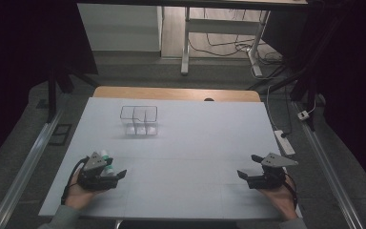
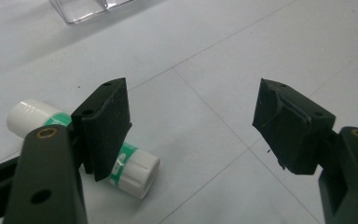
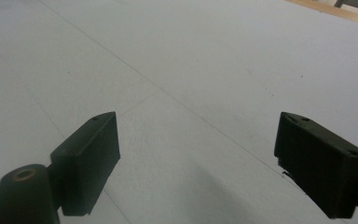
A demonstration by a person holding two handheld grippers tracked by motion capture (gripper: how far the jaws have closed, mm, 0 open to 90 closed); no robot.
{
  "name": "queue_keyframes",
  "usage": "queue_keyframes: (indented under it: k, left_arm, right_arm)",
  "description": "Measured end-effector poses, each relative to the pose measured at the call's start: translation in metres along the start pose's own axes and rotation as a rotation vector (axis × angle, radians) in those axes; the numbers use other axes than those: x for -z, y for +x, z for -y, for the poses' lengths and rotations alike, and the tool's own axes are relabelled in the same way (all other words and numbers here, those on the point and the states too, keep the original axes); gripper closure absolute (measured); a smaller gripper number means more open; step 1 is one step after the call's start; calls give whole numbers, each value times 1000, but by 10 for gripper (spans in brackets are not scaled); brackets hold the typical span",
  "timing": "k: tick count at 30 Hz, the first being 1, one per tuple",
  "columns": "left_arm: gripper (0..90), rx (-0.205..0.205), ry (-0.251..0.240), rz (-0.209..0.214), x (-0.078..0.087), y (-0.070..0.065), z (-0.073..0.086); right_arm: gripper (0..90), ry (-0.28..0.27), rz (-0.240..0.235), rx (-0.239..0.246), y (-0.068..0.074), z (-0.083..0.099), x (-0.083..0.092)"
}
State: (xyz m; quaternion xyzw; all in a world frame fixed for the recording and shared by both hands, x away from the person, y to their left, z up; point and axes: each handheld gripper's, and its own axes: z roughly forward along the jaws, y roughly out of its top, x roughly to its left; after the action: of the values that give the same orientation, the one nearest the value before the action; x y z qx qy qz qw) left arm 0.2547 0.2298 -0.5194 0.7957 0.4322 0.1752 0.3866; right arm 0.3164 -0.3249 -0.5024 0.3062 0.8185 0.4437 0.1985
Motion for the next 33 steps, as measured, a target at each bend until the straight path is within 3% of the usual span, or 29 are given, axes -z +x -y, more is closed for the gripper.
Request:
queue_keyframes:
  k: [19,33]
  left_arm:
    - [273,-11,2,-4,0,0,-1]
    - [277,-23,-8,-32,0,5,-9]
  right_arm:
    - [173,18,-5,8,2,0,-1]
    - [178,18,-6,6,1,1,-2]
